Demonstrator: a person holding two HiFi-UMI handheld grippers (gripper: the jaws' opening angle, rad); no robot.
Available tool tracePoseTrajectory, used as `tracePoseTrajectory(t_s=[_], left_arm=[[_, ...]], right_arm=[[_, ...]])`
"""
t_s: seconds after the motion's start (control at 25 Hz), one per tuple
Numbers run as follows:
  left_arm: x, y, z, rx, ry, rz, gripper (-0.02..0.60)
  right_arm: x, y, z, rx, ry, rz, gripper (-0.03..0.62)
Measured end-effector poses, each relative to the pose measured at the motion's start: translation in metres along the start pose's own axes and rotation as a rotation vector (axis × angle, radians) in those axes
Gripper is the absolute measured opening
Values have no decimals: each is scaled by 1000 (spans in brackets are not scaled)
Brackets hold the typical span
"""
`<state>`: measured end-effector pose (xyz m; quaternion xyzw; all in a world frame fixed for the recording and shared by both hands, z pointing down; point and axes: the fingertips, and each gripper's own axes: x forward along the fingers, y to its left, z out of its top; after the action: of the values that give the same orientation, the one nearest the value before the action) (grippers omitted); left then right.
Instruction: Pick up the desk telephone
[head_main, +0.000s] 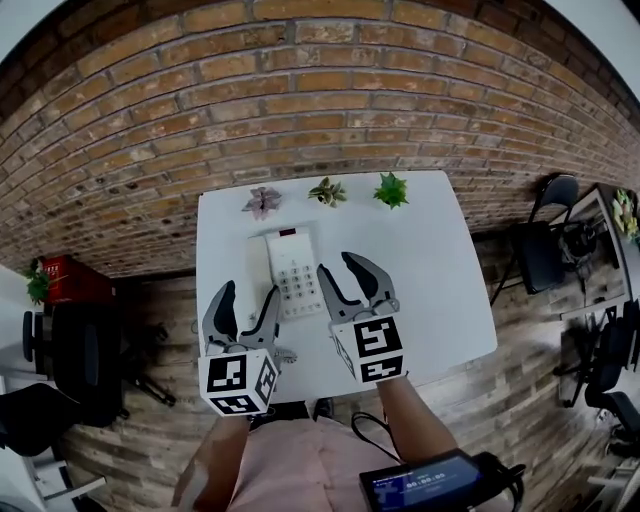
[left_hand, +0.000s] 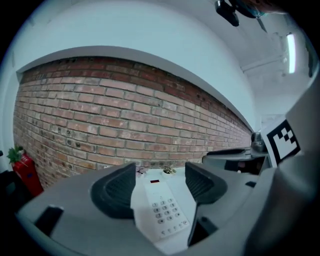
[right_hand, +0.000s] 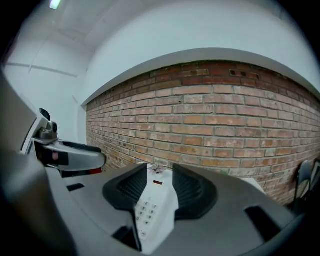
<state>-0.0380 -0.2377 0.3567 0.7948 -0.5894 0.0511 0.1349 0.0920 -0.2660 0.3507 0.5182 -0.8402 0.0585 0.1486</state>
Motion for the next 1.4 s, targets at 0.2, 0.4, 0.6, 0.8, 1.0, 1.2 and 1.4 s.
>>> tracePoseTrajectory(t_s=[0.2, 0.4, 0.6, 0.8, 1.0, 1.2, 1.4], left_arm=[[45, 22, -26, -67, 90, -22, 345], [81, 43, -59, -146, 191, -32, 366], [107, 55, -96, -223, 287, -49, 407], [129, 66, -120, -288, 343, -57, 425], [141, 67, -145, -381, 410, -94, 428], [145, 63, -160, -543, 462, -141, 426], [149, 59, -164, -620, 492, -204, 423]], right_arm=[[46, -7, -22, 32, 69, 25, 167], [90, -5, -62, 92, 172, 74, 188], [122, 3, -102, 167, 267, 150, 268], [145, 8, -127, 265, 337, 224, 313], [156, 11, -143, 333, 414, 271, 346], [164, 13, -156, 387, 481, 310, 354], [167, 16, -163, 505, 519, 408, 347]])
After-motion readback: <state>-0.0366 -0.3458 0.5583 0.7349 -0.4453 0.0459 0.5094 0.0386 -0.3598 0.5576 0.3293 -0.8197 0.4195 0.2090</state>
